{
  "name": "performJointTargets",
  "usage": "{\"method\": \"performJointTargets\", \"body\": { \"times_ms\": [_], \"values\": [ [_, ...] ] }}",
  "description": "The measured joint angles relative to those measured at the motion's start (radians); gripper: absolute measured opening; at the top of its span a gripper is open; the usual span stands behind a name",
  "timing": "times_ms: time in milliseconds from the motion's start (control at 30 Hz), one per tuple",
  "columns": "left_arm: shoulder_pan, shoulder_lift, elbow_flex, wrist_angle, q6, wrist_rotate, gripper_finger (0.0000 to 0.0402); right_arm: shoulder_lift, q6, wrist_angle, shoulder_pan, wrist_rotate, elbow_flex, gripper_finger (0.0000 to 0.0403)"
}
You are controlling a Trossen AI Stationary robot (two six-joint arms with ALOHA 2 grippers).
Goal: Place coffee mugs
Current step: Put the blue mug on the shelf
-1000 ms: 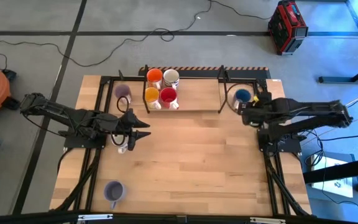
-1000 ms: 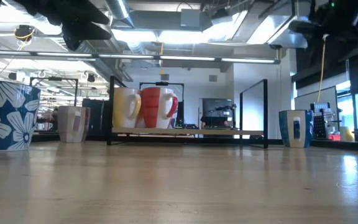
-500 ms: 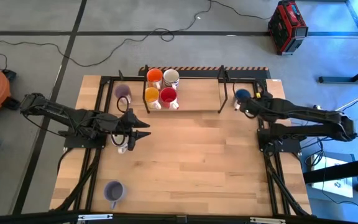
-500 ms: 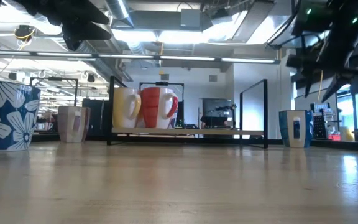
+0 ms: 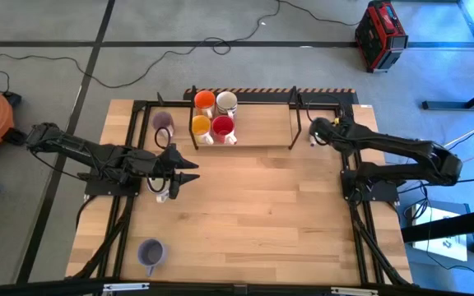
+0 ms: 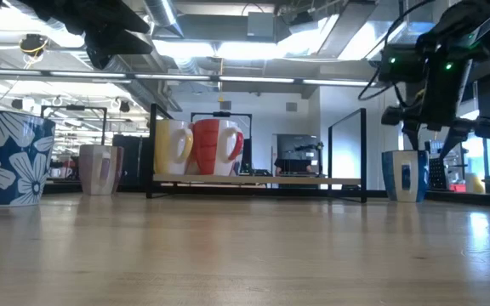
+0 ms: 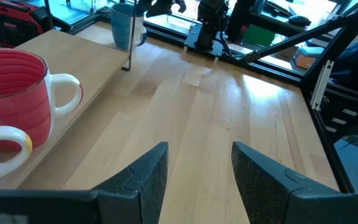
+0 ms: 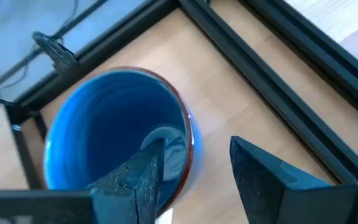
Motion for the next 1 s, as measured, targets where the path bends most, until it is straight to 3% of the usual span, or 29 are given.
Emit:
{"method": "performJointTargets", "body": {
  "times_ms": [200,467,833,1000],
  "values": [
    [0.000,0.000,0.000,0.000,0.000,-0.006,0.0172,0.060,-0.017,0.041,-0.006,-0.005,0.000,0.0144],
    [0.000,0.000,0.000,0.000,0.001,-0.013,0.0172,0.066,-0.018,0.033,-0.006,0.014,0.000,0.0015],
    [0.000,0.000,0.000,0.000,0.002,-0.030,0.0172,0.003,-0.021,-0.062,0.026,0.030,0.000,0.0010],
    [0.000,0.000,0.000,0.000,0.001,-0.030,0.0172,-0.090,-0.103,-0.218,0.109,-0.035,0.056,0.0005]
  ]
}}
